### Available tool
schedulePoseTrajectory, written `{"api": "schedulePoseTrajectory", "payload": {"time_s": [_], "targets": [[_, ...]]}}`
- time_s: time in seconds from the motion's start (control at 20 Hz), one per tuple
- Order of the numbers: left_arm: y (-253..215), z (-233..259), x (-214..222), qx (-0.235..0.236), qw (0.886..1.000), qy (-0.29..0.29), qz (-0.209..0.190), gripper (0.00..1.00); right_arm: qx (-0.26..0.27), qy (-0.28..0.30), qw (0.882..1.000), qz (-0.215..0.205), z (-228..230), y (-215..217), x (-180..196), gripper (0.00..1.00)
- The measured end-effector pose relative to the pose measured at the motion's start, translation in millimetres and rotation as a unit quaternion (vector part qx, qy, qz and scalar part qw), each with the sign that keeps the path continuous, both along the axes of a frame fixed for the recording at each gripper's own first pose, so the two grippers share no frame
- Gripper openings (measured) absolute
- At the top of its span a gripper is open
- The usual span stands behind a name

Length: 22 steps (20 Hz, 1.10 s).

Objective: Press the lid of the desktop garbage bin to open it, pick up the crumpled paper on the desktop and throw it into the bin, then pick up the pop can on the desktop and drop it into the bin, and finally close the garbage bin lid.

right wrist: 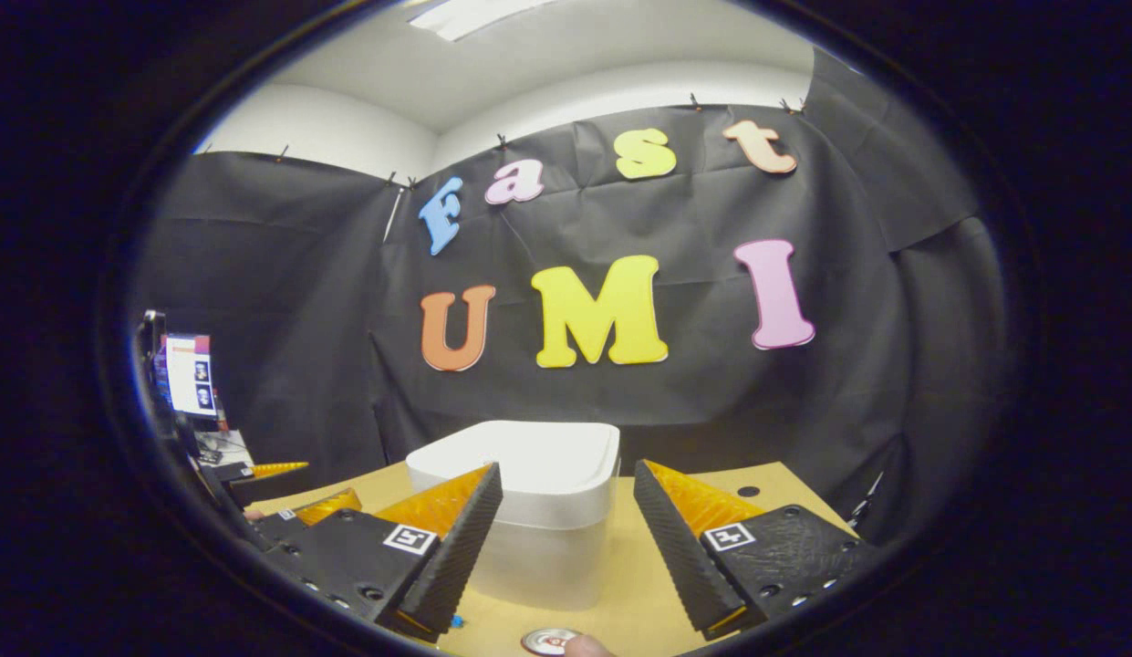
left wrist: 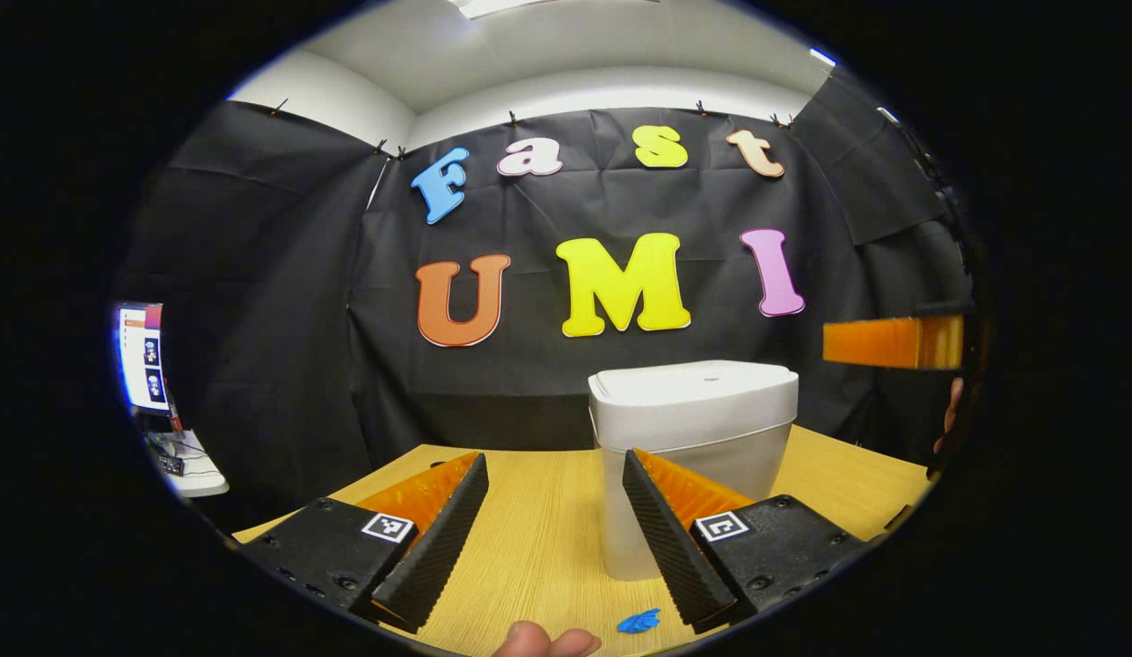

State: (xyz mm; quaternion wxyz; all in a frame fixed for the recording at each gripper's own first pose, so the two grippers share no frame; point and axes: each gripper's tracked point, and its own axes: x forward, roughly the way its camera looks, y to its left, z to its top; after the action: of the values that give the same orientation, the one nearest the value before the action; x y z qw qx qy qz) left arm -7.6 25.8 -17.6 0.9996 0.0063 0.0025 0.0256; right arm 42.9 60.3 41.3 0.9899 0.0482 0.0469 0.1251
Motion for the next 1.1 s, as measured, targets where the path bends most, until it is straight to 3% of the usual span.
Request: {"api": "schedulePoseTrajectory", "payload": {"time_s": [0.05,0.1,0.15,0.2,0.35,0.4,0.5,0.6,0.7,0.9,1.1], "targets": [[3,-1,-2,0.000,1.000,0.001,0.002,0.96,0.000,0.010,1.000,0.013,1,8,4,0.88],[6,-3,-3,0.001,1.000,0.000,0.003,0.96,-0.002,0.016,1.000,0.024,3,16,11,0.81],[8,-3,-4,0.000,1.000,0.001,0.005,0.96,-0.008,0.022,0.999,0.031,3,22,17,0.83],[10,-5,-6,0.000,1.000,0.001,0.006,0.96,-0.018,0.030,0.999,0.040,1,29,22,0.73],[17,-8,-9,-0.004,1.000,0.003,0.010,0.96,-0.042,0.042,0.997,0.052,-1,40,38,0.57],[21,-10,-10,-0.005,1.000,0.003,0.012,0.96,-0.049,0.042,0.996,0.056,-1,46,43,0.37],[26,-13,-10,-0.010,1.000,0.007,0.014,0.96,-0.068,0.037,0.994,0.071,-2,59,47,0.31],[31,-16,-11,-0.009,1.000,0.009,0.017,0.96,-0.090,0.034,0.993,0.065,-2,61,48,0.36],[35,-18,-12,-0.007,1.000,0.010,0.021,0.96,-0.089,0.025,0.993,0.069,-5,70,58,0.06],[42,-21,-13,-0.015,1.000,0.013,0.023,0.96,-0.067,0.049,0.992,0.092,-6,85,63,0.00],[43,-22,-13,-0.018,1.000,0.013,0.021,0.96,-0.081,0.081,0.988,0.100,-17,84,67,0.00]]}}
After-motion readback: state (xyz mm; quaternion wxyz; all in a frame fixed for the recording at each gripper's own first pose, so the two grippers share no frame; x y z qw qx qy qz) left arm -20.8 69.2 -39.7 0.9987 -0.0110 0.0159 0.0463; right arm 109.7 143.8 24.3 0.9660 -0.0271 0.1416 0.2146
